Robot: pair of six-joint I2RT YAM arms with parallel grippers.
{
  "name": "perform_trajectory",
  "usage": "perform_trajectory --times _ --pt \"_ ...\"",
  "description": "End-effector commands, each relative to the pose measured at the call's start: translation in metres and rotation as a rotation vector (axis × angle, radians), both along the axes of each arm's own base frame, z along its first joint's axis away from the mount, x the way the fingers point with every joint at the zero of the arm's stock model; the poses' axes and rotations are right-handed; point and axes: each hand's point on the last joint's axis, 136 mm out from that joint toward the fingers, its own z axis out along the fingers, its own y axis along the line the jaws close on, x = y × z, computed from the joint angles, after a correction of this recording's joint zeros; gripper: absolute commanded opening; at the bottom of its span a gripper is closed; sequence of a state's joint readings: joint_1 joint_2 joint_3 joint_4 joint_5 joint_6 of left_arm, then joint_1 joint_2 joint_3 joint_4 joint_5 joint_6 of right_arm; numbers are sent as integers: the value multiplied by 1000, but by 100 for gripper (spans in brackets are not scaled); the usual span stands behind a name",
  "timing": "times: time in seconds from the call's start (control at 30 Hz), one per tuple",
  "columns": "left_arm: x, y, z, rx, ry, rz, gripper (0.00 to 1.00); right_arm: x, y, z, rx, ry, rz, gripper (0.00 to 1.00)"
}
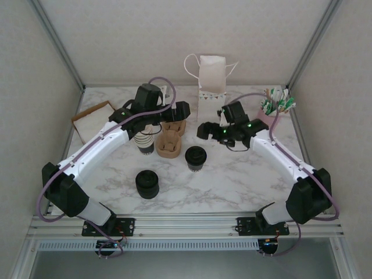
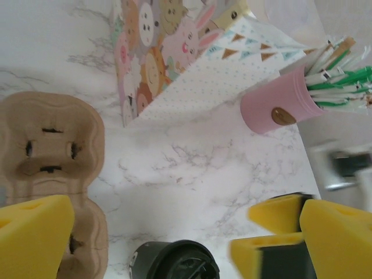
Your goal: Pack the takeout coffee
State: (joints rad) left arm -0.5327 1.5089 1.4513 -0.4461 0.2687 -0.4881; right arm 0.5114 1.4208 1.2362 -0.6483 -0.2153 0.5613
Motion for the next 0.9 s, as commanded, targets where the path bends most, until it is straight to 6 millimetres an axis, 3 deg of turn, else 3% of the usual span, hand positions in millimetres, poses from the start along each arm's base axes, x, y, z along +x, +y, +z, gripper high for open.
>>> perform_trajectory --times 0.0,0.17,0.3,0.63,0.87 --pt "15 12 47 -12 -136 37 100 2 -27 30 -161 -72 -28 99" --pt "32 27 71 3 -199 64 100 26 -10 86 -127 -185 19 99" --pt "47 41 78 -3 -218 97 100 48 -2 113 -156 -242 49 97" --pt "67 74 63 -43 -170 148 100 108 28 134 -214 -329 107 42" --pt "70 76 47 -54 -146 153 100 148 39 129 -292 -383 105 33"
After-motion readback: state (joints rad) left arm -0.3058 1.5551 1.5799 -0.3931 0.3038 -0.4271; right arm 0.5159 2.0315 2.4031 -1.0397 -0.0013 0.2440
